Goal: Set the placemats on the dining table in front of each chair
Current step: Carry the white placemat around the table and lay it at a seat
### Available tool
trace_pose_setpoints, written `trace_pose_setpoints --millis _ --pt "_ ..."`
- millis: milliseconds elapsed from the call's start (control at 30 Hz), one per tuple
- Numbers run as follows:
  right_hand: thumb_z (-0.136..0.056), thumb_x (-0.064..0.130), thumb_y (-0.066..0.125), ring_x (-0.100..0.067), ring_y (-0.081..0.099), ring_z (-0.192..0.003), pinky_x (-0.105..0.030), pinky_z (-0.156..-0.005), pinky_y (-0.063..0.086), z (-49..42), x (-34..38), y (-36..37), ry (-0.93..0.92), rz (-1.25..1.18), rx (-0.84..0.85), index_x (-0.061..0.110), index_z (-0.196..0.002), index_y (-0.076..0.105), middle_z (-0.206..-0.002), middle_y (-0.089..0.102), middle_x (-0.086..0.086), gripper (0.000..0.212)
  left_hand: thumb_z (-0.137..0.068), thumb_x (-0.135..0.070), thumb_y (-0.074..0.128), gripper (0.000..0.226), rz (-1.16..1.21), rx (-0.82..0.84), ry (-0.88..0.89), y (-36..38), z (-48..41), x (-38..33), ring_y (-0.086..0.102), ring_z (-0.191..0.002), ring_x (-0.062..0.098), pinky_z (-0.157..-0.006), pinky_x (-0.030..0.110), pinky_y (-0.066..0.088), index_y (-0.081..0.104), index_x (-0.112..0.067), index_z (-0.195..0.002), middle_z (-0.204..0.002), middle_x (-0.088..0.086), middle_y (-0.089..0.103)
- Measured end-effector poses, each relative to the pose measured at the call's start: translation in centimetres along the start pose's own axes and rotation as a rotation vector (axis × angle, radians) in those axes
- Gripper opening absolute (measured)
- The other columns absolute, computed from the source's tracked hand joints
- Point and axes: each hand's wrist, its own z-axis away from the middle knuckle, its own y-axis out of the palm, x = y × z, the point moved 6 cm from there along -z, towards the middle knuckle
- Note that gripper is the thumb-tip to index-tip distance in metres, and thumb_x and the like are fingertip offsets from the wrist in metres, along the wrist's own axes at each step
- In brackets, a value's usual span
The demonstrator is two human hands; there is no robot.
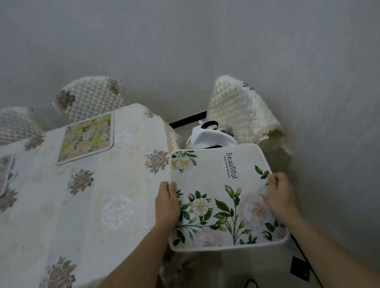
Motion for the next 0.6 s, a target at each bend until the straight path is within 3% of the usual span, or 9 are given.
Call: trace_pose_setpoints --millis 233,433,600 --pt "-0.102 0.024 0.04 -0.017 0.047 -0.066 -0.026 -0.053 0.032 -5.6 3.9 4.7 -0.078 -0.001 0.136 0.008 -0.092 0.051 -0.076 0.052 -0.001 0.022 -0.104 -0.033 0.035 0.032 0.016 -0.128 -0.085 -1.8 -3.4 0.9 0.047 -0.068 0.015 -0.057 0.029 0.036 0.045 -0.01 -0.084 -0.074 0.001 0.048" --pt "-0.102 0.026 0.04 -0.028 0.053 -0.075 -0.034 -0.064 0.036 -9.4 6.7 9.9 -0.113 0.02 0.21 0.007 -0.094 0.052 -0.083 0.056 -0.009 0.024 -0.103 -0.035 0.036 0.034 0.04 -0.194 -0.137 -3.5 -7.7 2.6 0.049 -0.069 0.019 -0.061 0.035 0.038 0.047 -0.008 -0.085 -0.074 0.003 0.051" --pt "-0.102 0.028 0.038 -0.025 0.052 -0.073 -0.033 -0.057 0.034 -12.0 9.7 14.9 -0.132 0.031 0.241 0.007 -0.093 0.051 -0.081 0.055 -0.007 0.027 -0.102 -0.032 0.042 0.032 0.07 -0.242 -0.137 -5.6 -12.6 4.4 0.049 -0.066 0.017 -0.061 0.035 0.038 0.051 -0.008 -0.082 -0.071 0.003 0.053"
